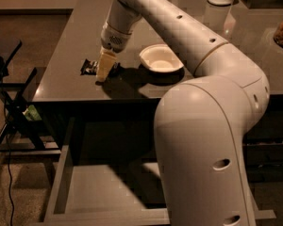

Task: Place rxbar chocolate into top drawer

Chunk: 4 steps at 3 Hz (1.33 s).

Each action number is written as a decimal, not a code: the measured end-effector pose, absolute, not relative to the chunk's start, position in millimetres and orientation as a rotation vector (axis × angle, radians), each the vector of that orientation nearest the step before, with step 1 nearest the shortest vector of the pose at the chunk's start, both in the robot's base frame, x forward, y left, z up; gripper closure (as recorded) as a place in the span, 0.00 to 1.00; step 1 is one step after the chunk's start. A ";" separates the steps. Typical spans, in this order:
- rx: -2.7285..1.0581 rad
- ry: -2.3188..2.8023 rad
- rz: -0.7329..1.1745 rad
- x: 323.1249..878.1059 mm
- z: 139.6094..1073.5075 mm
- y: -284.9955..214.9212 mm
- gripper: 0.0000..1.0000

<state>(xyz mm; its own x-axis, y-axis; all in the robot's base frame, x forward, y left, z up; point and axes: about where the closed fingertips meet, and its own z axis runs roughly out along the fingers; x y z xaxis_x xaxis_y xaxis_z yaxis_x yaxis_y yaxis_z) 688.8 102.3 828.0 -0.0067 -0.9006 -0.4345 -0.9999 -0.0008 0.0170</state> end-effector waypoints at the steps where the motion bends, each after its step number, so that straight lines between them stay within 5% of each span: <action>1: -1.975 1.981 0.469 688.8 828.0 102.3 0.66; 2: -1.975 1.981 0.469 688.8 827.9 102.3 0.89; 3: -1.975 1.981 0.469 688.8 827.9 102.3 1.00; 4: -1.975 1.981 0.469 688.8 828.3 102.3 1.00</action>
Offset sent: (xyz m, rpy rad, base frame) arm 0.0000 0.0000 0.0000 0.0000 0.0000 0.0000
